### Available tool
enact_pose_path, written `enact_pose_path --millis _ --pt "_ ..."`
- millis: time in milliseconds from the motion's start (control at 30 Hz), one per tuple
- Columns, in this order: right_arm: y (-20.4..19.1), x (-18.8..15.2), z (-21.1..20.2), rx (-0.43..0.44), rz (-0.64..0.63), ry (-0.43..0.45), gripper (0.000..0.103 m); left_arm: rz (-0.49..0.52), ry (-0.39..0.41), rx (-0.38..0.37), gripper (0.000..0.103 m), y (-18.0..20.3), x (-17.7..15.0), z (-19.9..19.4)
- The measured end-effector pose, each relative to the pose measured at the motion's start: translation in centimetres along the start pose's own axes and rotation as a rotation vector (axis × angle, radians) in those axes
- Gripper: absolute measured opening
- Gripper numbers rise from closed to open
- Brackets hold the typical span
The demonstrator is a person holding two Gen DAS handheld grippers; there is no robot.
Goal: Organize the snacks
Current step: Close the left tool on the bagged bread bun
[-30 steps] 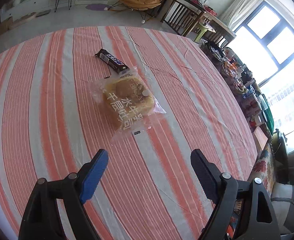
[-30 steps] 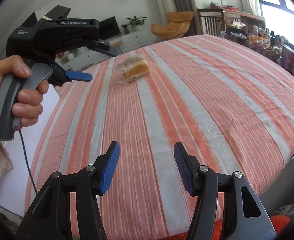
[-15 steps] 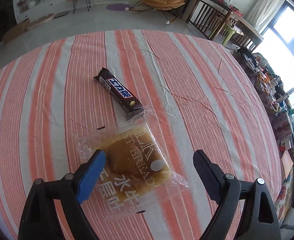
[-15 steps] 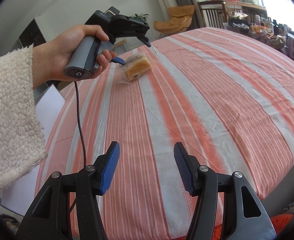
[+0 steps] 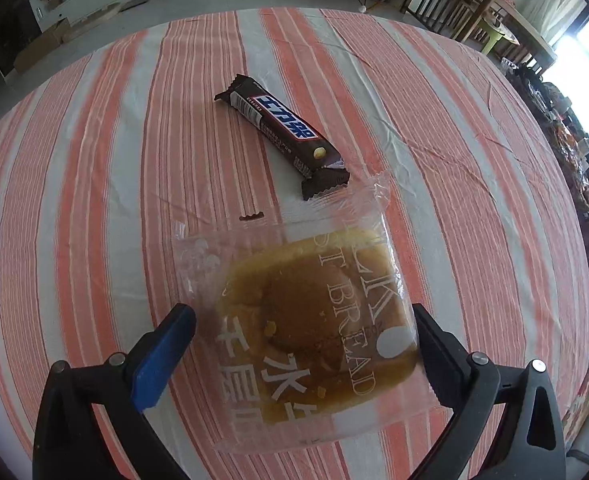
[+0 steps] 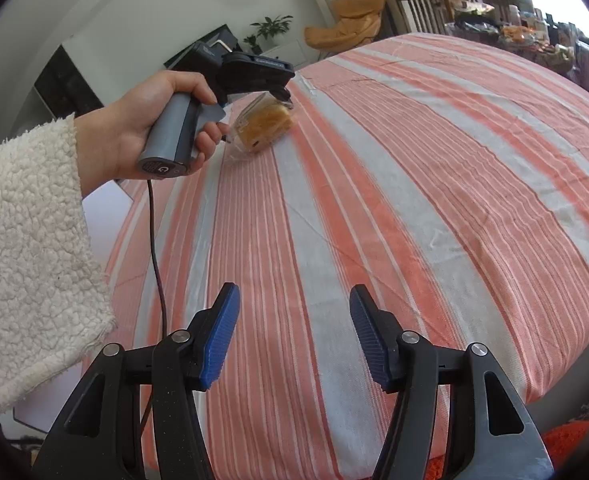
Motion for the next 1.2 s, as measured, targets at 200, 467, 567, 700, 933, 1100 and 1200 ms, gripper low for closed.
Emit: enact_pose_path --millis 200,467,567,700,933,1100,1200 --pt "0.2 0.2 -0.1 -0.007 0.005 0.006 0.061 0.079 0.067 0.070 0.071 0.4 -1.4 -1.8" --pt "0.7 0.4 -0.3 -0.004 0.035 0.011 0.062 0.108 0.190 0.058 0.071 -3.4 -8.4 -8.5" --pt "0.5 0.4 -0.4 -0.009 0.026 0.018 0.062 0.066 0.218 0.069 0.071 -5.9 -12.5 -10.1" --pt "0.3 0.3 -0.7 -0.017 0.012 0.030 0.062 0.009 0.215 0.088 0.071 -8.9 -18.1 -10.3" --pt "-0.2 0.0 -0.9 -0.040 -0.012 0.041 0.062 -0.047 0.250 0.095 0.071 -10.7 -22.4 -9.0" --pt "-0.2 0.0 -1.1 -0.054 -0.022 0.056 0.062 -0.052 0.293 0.111 0.086 -11.3 -21.9 -8.5" --pt "0.0 0.0 -1.1 -0.057 -0.015 0.056 0.062 -0.062 0.294 0.126 0.093 -11.7 -21.5 -7.8"
Point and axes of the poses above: each gripper's, at about its wrist camera, not at the fingertips, and z roughly the way its jaws point, y to its right, x to its top, the point moved 6 cm from there along z, roughly the way its jaws point, and after that the axes turned 11 degrees about z, right-handed, at the moved point
